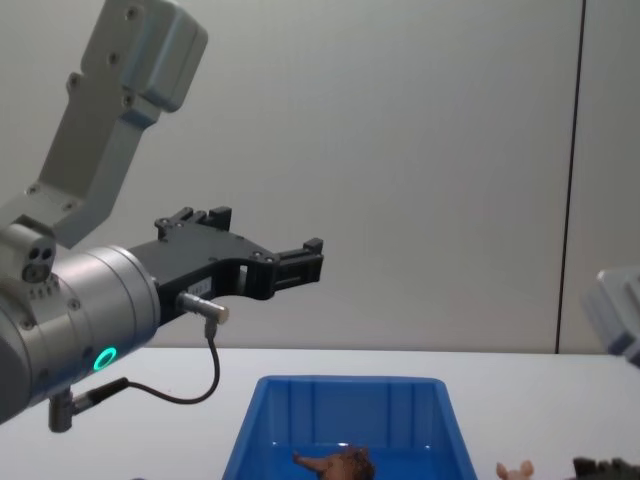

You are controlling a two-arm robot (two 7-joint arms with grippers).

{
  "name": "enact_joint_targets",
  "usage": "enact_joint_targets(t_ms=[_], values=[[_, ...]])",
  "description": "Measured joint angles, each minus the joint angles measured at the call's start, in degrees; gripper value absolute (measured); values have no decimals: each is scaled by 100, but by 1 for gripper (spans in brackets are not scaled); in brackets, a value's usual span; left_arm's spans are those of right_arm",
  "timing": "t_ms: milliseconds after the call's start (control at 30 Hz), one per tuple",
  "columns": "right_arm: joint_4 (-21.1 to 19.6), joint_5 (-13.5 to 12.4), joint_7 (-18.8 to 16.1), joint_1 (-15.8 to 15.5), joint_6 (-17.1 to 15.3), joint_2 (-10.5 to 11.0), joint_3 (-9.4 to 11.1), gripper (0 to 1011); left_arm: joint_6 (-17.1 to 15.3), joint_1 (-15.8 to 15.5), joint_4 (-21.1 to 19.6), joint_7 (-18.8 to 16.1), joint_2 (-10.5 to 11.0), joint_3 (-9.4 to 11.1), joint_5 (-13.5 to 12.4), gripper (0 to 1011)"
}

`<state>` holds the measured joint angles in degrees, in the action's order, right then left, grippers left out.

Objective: Pick up the two dolls from the table and place them into the box.

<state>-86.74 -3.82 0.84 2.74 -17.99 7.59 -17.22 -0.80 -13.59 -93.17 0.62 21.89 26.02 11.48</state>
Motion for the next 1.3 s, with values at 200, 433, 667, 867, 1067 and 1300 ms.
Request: enact_joint_targets(t_ms=[200,433,667,867,1067,1300], values=[[246,52,-75,47,23,-47,-22,941,0,0,0,0,0,0,0,1001],[447,86,-115,90,45,-93,-42,781,0,0,0,0,0,0,0,1001],[524,113,-113,99,88,-122,-51,563,0,0,0,0,0,0,0,1001],[460,164,-53,63,183,-126,-59,382,0,0,0,0,0,0,0,1001],[262,252,42,-1,322,-117,-68,372,0,0,0,0,0,0,0,1001],[-75,364,95,-77,519,-90,-77,371,0,0,0,0,0,0,0,1001]])
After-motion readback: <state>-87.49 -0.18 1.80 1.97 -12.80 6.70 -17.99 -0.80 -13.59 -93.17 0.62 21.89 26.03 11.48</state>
